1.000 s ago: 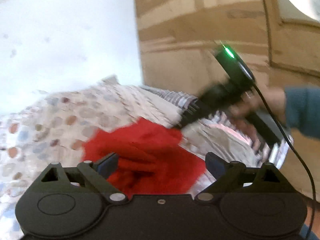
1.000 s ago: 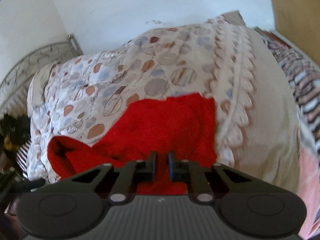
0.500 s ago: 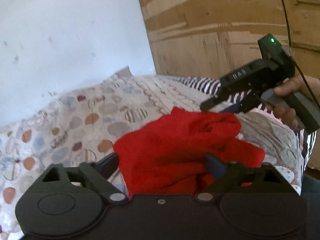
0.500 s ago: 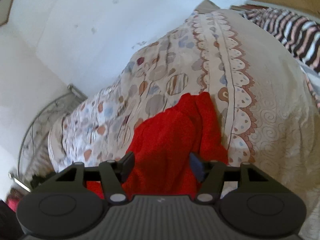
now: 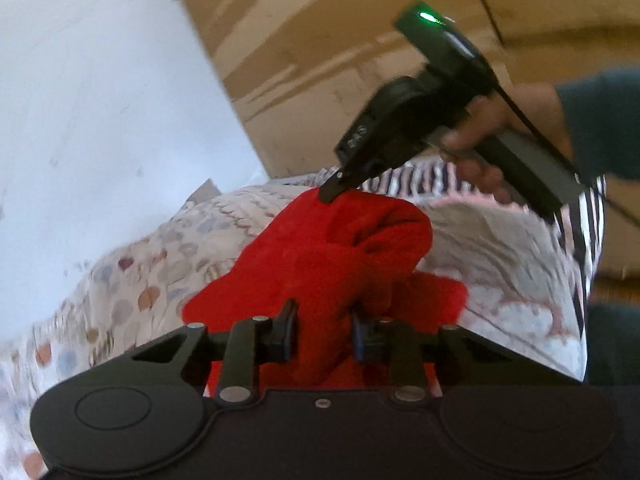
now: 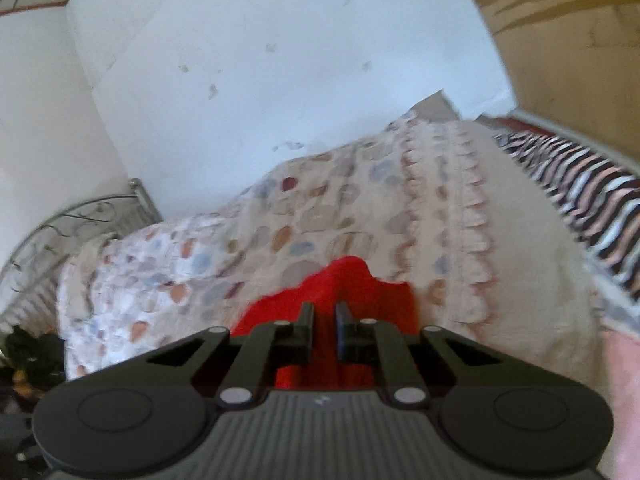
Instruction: Fold small clothes
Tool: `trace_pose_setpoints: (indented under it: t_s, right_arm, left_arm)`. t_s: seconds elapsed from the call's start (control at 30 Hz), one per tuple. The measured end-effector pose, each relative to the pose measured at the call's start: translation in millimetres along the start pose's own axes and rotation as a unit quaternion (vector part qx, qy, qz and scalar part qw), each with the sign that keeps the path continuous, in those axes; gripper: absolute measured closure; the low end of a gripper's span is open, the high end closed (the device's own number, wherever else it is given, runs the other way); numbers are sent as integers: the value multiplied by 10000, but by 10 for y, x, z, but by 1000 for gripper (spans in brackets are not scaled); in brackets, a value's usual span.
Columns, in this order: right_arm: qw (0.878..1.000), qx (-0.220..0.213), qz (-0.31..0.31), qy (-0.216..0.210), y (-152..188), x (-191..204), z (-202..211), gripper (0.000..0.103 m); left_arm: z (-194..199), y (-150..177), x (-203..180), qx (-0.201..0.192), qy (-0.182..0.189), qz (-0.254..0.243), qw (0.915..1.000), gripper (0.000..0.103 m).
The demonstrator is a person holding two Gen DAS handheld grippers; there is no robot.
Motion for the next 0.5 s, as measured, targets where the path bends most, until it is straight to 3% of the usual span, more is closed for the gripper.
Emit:
trace_pose_setpoints:
  t_s: [0.13,0.23,0.33,0.43,0.5]
  right_arm:
    - [9990,258,-196,322,207,-283,-92,91]
    - [9982,247,-451,313,302,-400,-129,91]
    - [9978,221,-545,312,381,-464,-159,91]
    - [9977,160,-568,329,399,-473,-135,90]
    - [9981,148,-476,367,383,-448,-123,89]
  left_arm:
    - [-99,4,-221,72,-21,-277,9996,75]
    - [-78,31,-282,89,115,-133,9998,75]
    - [-74,89,-331,76,104,-293,9995,73]
    - [-40,79,-284,9,159,-149,9998,65]
    - [23,45,-197,-75,303,232,9992,47]
Point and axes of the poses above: each gripper's, at about its wrist camera, not at the fingertips, and z roughly against the way its jaws point, x to its left, y to its underside, the point moved 8 cm from there along -z, roughly the way its jaws point, and after that the axes turned 6 degrees about -z, right-handed, at the moved point
